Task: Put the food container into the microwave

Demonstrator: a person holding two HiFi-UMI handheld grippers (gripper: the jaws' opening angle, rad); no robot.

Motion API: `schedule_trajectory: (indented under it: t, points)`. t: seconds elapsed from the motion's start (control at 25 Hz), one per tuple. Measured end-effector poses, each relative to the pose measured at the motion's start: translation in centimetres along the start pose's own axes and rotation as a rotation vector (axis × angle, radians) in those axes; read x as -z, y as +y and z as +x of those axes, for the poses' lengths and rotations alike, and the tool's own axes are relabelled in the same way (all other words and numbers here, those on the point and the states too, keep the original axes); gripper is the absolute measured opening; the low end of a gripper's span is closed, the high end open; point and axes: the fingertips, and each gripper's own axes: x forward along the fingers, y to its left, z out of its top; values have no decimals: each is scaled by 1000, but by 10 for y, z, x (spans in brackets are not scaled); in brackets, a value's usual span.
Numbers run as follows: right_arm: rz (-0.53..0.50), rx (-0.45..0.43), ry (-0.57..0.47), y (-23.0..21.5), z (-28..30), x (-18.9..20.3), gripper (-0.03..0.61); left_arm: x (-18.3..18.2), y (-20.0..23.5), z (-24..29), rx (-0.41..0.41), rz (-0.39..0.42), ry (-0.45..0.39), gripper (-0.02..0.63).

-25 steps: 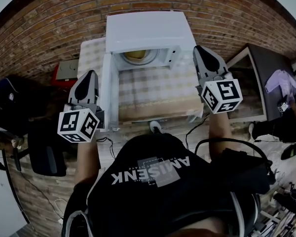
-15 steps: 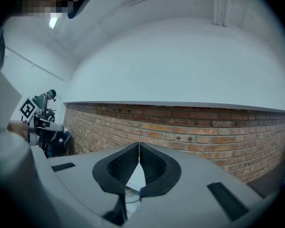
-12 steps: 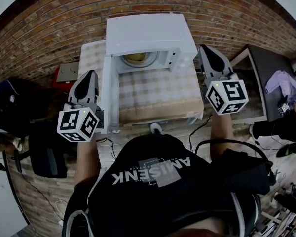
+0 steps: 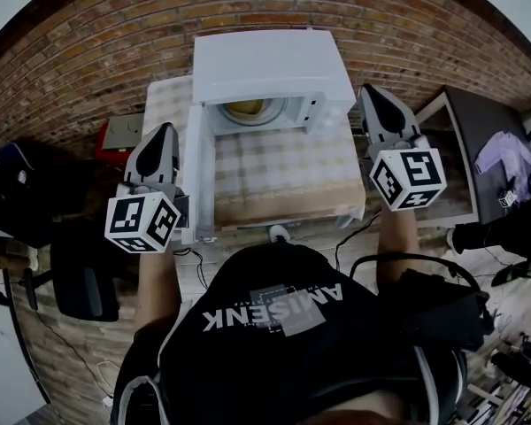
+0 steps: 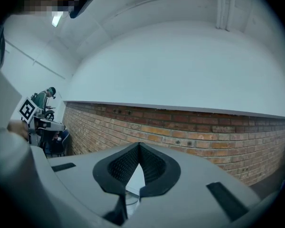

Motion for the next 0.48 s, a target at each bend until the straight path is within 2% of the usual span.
schedule_trajectory:
  t: [0.16,0.4,0.48]
  points:
    - [1,0,-3,0,-1,-2,41,-2,-6,-1,28,6,-4,11]
    - [35,-21,1,2,2,0,41,-5,-9,-3,53,-33,-15,11]
    - [43,-22,-5,1,2,-1,40,-7,-10,-4,55,-16,-12,11]
